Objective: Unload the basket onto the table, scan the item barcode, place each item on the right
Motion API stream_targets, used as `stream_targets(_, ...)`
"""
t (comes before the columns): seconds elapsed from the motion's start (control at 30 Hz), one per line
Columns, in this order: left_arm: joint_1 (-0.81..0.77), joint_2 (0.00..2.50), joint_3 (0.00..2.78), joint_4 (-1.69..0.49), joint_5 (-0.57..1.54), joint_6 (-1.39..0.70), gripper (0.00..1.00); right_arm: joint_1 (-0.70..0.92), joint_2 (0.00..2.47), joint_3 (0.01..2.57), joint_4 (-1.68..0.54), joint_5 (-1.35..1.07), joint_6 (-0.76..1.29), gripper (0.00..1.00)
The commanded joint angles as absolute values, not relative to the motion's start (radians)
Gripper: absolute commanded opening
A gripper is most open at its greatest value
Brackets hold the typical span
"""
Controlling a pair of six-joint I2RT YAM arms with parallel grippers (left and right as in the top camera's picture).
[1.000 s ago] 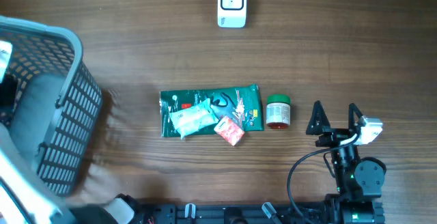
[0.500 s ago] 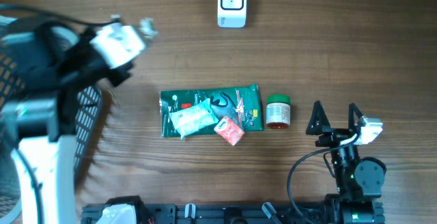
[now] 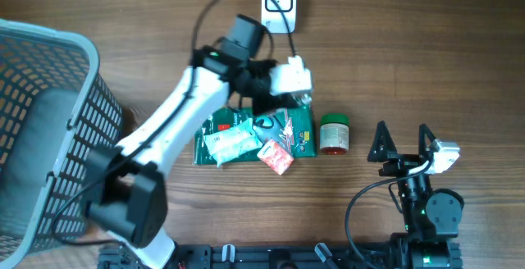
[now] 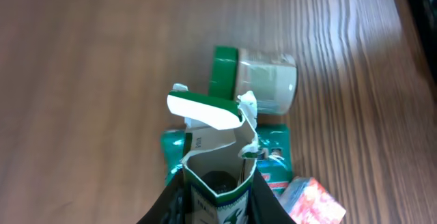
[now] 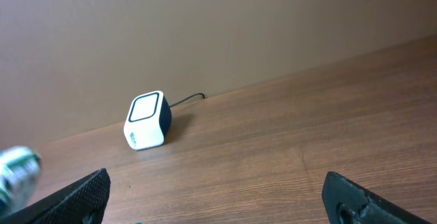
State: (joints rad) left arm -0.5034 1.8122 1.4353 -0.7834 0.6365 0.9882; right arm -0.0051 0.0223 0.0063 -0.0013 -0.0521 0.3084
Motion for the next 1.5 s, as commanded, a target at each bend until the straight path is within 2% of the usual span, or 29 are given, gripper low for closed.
stream_targets(0.0,-0.559,1.874,1.445,-0.777,0.571,0.98,0.14,-0.003,0.023,0.005,0.001,-0.06,0.295,1.0)
stream_targets(0.07,-0.585,1.912,1.445,-0.775,0.489,0.98,0.18,-0.003,0.023,0.005,0.001,-0.06,0.295,1.0)
stream_targets(0.2,-0.6,1.941,1.445,-0.763,0.394,0.987,0.87,-0.003,0.023,0.005,0.001,-0.06,0.294,1.0)
stream_targets(0.23,-0.6,1.937,1.446,-0.756,0.371,0.987,0.97,-0.003,0.023,0.005,0.001,-0.06,0.294,1.0)
stream_targets(0.27,-0.6,1.93,1.446,-0.756,0.342,0.987,1.0,-0.003,0.023,0.005,0.001,-0.06,0.295,1.0)
stream_targets(0.4,-0.6,1.901,1.446,-0.85,0.176,0.98,1.0,-0.003,0.023,0.005,0.001,-0.06,0.294,1.0)
stream_targets(0.47,-0.598,1.859,1.465,-0.852,-0.208,0.868,1.0,-0.003,0.023,0.005,0.001,-0.06,0.294,1.0)
stream_targets(0.53,-0.595,1.806,1.531,-0.853,-0.307,0.798,1.0,-0.003,0.023,0.005,0.001,-0.06,0.295,1.0)
stream_targets(0.73,-0.51,1.591,1.9,-0.834,-0.315,0.672,1.0,-0.003,0.023,0.005,0.001,-0.06,0.295,1.0)
stream_targets(0.83,-0.417,1.478,2.01,-0.704,-0.344,0.664,1.0,-0.003,0.023,0.005,0.008,-0.023,0.303,1.0)
stream_targets(0.9,-0.363,1.425,2.023,-0.607,-0.388,0.664,1.0,-0.003,0.023,0.005,0.002,-0.078,0.459,1.0)
stream_targets(1.0,-0.313,1.364,2.013,-0.667,-0.401,0.642,1.0,-0.003,0.031,0.005,0.02,-0.27,0.893,1.0)
stream_targets(1.13,-0.288,1.28,2.012,-0.741,-0.322,0.582,1.0,-0.003,0.057,0.005,0.032,-0.422,1.082,1.0)
stream_targets(1.23,-0.288,1.174,1.937,-0.733,-0.299,0.583,1.0,-0.003,0.064,0.005,0.046,-0.503,1.138,1.0)
stream_targets(1.27,-0.264,1.013,1.741,-0.661,-0.187,0.589,1.0,-0.003,0.064,0.016,0.069,-0.608,1.068,0.99)
stream_targets(1.33,-0.228,0.924,1.618,-0.585,-0.144,0.589,1.0,-0.003,0.064,0.06,0.054,-0.634,1.026,0.99)
stream_targets(1.47,-0.089,0.694,1.329,-0.404,-0.006,0.589,1.0,-0.003,0.143,0.234,-0.133,-0.603,0.894,1.0)
